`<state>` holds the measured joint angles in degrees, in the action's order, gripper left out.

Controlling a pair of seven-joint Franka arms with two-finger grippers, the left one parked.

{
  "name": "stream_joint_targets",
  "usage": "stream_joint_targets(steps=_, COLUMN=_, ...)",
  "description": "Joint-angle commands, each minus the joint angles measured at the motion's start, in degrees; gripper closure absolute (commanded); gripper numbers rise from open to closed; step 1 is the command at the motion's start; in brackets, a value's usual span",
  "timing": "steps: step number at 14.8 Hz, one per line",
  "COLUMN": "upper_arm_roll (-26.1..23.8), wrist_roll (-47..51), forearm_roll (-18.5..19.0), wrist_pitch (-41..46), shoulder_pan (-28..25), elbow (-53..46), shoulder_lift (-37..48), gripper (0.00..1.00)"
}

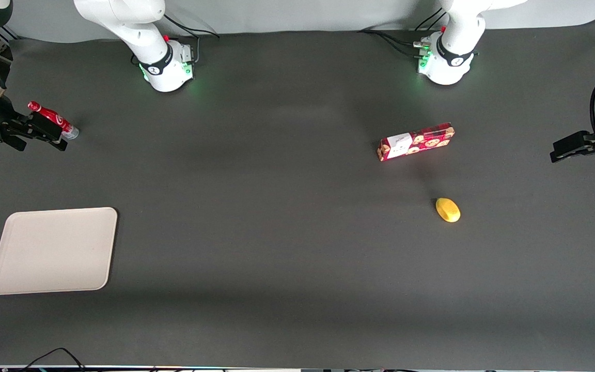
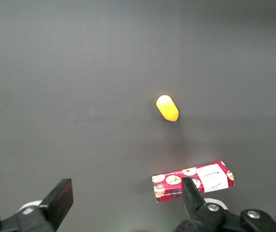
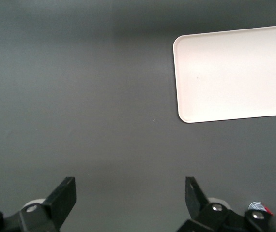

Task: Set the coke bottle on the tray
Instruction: 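Move the right gripper over the red Coca-Cola bottle lying on the table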

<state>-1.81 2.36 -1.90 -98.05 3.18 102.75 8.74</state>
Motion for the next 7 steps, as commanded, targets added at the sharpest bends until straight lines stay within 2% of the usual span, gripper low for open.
stream_joint_targets(steps=1, upper_arm_roll=-0.04, wrist_roll=1.07, forearm_roll=-1.35, wrist_pitch=0.05, shoulder_pan=0.16, elbow=0.34, shoulder_lift=0.06, gripper=0.0)
stream_joint_targets(steps=4, upper_arm_roll=-0.04, wrist_roll=0.9, forearm_roll=-0.65, wrist_pitch=0.05, shoulder_pan=0.16, elbow=0.34, shoulder_lift=-0.21, gripper=0.0)
stream_joint_targets(steps=7, upper_arm_roll=0.14, wrist_roll=0.37, forearm_roll=3.82, wrist_pitch=2.85, shoulder_pan=1.99, elbow=2.8, shoulder_lift=-0.03, gripper=0.0)
